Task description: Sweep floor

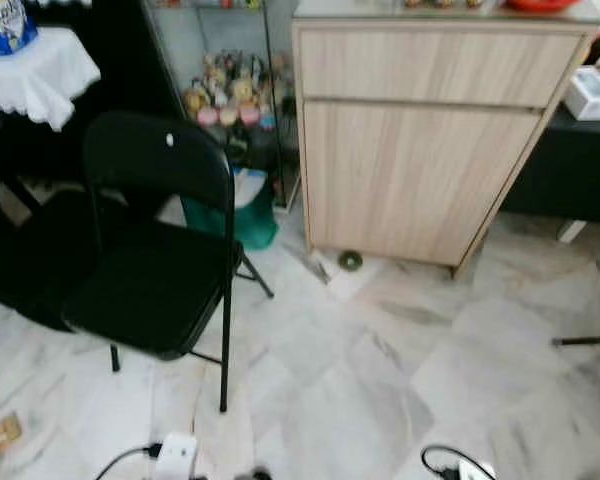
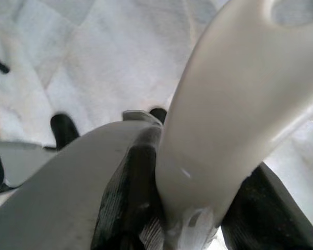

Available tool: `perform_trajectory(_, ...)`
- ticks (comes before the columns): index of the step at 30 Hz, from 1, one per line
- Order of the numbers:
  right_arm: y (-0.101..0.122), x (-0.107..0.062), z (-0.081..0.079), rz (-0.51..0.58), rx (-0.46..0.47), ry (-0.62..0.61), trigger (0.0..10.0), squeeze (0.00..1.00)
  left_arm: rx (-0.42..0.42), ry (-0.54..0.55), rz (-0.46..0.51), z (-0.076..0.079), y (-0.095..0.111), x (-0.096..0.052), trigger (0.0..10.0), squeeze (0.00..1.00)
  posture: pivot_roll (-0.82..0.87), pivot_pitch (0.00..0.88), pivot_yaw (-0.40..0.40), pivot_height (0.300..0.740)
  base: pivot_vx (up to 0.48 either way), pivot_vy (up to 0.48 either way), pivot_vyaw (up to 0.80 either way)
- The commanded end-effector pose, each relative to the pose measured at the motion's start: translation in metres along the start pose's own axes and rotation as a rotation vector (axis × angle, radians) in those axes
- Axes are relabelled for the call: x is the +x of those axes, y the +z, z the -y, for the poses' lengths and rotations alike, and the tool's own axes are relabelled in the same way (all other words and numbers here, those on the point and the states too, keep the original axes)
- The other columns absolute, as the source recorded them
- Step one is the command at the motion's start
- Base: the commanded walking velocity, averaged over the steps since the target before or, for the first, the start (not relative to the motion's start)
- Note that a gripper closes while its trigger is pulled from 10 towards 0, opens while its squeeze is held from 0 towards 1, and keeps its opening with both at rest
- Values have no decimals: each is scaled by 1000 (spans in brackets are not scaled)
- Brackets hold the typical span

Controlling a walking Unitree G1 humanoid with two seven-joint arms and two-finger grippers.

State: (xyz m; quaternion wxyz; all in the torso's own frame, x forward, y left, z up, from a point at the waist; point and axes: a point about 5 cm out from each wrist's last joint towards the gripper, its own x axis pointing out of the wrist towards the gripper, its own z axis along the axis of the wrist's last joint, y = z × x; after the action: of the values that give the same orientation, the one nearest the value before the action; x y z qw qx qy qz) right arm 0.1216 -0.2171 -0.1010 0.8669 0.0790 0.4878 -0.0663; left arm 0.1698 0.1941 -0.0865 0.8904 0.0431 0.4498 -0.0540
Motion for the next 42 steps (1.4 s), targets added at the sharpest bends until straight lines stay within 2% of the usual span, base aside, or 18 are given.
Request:
perform_trajectory(1, -14, -2, -3, -41, 11, 10, 10000, 0, -22, 9, -73, -8, -20, -6, 10000, 0, 4, 156, 31, 740, -266, 0, 0)
perform_trajectory(16, -14, -2, -3, -45, 0, 12, 10000, 0, -27, 19, -76, -20, -19, -8, 10000, 0, 4, 149, 29, 740, -268, 0, 0)
perform_trajectory(21, -14, -2, -3, -46, -2, 14, 10000, 0, -27, 14, -79, -21, -32, -14, 10000, 0, 6, 145, 29, 740, -270, 0, 0)
perform_trajectory(28, -15, -2, -3, -50, -7, 19, 10000, 0, -24, 0, -86, -24, -71, -34, 10000, 0, 12, 137, 32, 740, -271, 0, 0)
perform_trajectory(30, -15, -2, -4, -51, -10, 21, 10000, 0, -24, -1, -87, -24, -74, -35, 10000, 0, 13, 137, 32, 740, -270, 0, 0)
perform_trajectory(33, -15, -3, -4, -53, -12, 21, 10000, 0, -23, -3, -86, -21, -73, -34, 10000, 0, 12, 139, 32, 740, -273, 0, 0)
perform_trajectory(40, -16, -3, -4, -55, -16, 22, 10000, 0, -18, -22, -66, 7, -49, -16, 10000, 0, 14, 151, 31, 740, -272, 0, 0)
perform_trajectory(41, -16, -3, -4, -55, -16, 22, 10000, 0, -18, -22, -66, 7, -49, -16, 10000, 0, 14, 151, 31, 740, -274, 0, 0)
perform_trajectory(42, -16, -3, -3, -55, -18, 23, 10000, 0, -17, -26, -54, 14, -37, -10, 10000, 0, 15, 156, 30, 740, -274, 0, 0)
